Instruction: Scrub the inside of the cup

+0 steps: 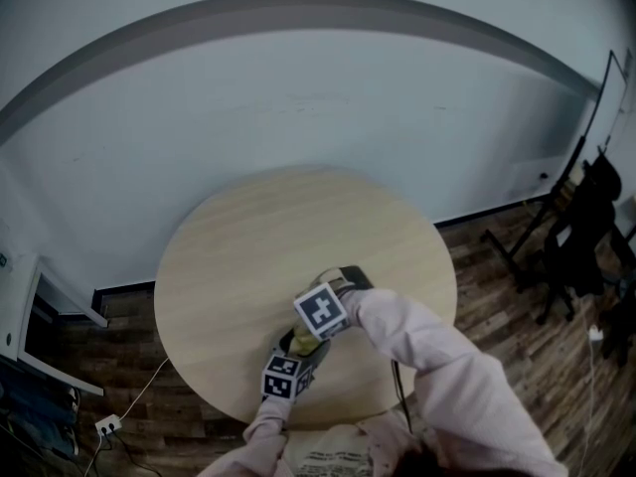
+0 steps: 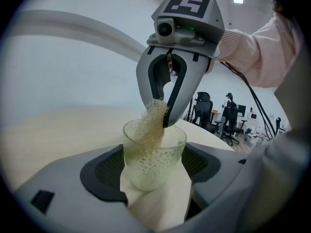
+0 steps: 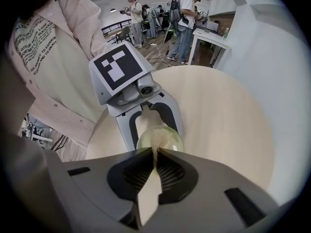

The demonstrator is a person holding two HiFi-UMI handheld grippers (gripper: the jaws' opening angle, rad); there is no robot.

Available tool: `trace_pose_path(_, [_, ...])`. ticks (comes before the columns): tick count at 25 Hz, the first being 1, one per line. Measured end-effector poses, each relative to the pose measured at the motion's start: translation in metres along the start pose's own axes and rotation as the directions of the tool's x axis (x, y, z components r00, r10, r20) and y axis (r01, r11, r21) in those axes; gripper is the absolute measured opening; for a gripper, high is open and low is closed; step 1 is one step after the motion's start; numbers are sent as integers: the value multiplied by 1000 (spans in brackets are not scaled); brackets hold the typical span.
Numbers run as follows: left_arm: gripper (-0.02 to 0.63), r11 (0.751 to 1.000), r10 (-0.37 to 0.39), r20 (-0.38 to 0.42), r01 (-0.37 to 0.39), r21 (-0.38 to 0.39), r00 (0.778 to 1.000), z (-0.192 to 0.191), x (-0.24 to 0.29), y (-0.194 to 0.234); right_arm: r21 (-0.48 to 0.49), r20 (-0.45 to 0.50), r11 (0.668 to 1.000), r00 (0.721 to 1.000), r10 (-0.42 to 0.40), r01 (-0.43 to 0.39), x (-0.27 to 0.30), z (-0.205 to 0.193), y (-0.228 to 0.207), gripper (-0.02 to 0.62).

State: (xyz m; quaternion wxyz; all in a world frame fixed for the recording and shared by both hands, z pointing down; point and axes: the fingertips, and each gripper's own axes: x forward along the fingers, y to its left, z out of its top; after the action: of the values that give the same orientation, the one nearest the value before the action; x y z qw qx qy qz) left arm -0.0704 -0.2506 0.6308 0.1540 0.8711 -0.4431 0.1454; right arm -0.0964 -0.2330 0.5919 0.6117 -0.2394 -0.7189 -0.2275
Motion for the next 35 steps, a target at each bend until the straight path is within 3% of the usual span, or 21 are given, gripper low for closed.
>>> trace_pose_path(6, [365, 1000, 3, 0, -3, -1, 1000, 0, 1, 2, 53, -21, 998, 1000, 17, -16, 6, -11, 1, 28])
trace_pose_path(10, [365, 1000, 2, -2, -2, -3, 1000, 0, 0, 2, 187, -73, 974, 987, 143, -127, 6, -25, 26, 28])
trace_pose_path(15, [365, 1000, 7, 0, -7, 3, 1000, -1, 3, 3, 217, -35, 975, 998, 61, -52, 17, -21, 1, 28])
trace_pose_path(17, [365, 1000, 7, 2, -7, 1, 1000, -1, 3, 3, 252, -20, 966, 997, 69, -62, 19, -19, 0, 28])
trace_pose_path(28, [365, 1000, 8, -1, -8, 4, 1000, -2, 4, 1, 424, 20, 893, 988, 156, -149, 24, -17, 8, 26])
trace_pose_path(35, [365, 1000, 10, -7, -10, 3, 1000, -3, 4, 2, 554, 99, 803, 975, 201, -222, 27, -11, 10, 26])
